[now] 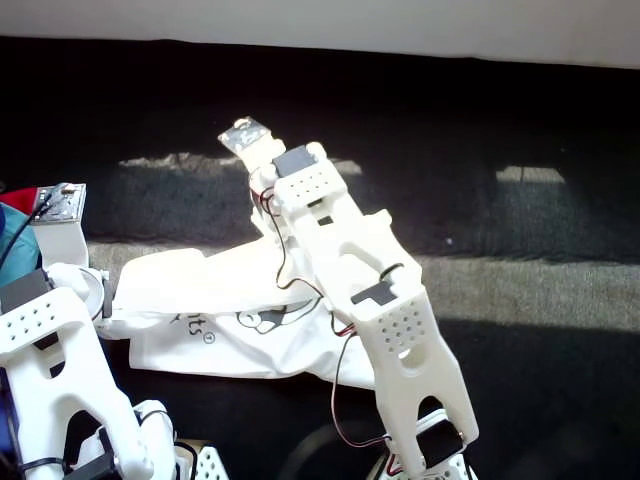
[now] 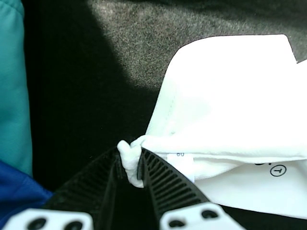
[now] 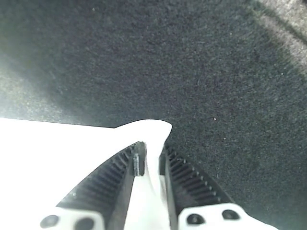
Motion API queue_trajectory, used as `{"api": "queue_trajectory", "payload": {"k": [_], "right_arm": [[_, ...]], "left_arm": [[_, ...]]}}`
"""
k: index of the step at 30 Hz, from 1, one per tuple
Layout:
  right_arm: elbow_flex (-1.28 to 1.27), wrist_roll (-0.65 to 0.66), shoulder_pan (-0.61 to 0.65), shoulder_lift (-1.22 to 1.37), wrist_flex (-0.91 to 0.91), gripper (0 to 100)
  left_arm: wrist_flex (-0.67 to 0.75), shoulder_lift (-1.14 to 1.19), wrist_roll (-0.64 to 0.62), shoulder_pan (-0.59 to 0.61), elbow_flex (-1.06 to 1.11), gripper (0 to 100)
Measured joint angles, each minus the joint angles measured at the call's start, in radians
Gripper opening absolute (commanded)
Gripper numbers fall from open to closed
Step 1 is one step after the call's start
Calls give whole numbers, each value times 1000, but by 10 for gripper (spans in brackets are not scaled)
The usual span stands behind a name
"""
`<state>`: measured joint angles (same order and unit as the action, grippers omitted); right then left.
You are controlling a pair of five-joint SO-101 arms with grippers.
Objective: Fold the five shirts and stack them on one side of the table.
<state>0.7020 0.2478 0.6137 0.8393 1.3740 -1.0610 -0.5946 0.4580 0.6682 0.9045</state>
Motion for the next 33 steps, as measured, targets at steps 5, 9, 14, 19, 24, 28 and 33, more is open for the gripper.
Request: {"api": "queue_trajectory", "payload": {"k": [5,9,14,19,24,28,33], "right_arm": [[0,0,0,0,0,44],[0,0,0,0,0,26],[35,0,0,2,0,26],[92,0,0,2,2,27],[97,0,0,2,14,22],[101,0,-2,2,21,6],[216,0,-41,-11,135,6]], "left_arm": [[0,0,0,0,0,9],[0,0,0,0,0,9],[0,0,0,0,0,9],[0,0,0,0,0,9],[0,0,0,0,0,9],[0,0,0,0,0,9],[0,0,0,0,0,9]]}}
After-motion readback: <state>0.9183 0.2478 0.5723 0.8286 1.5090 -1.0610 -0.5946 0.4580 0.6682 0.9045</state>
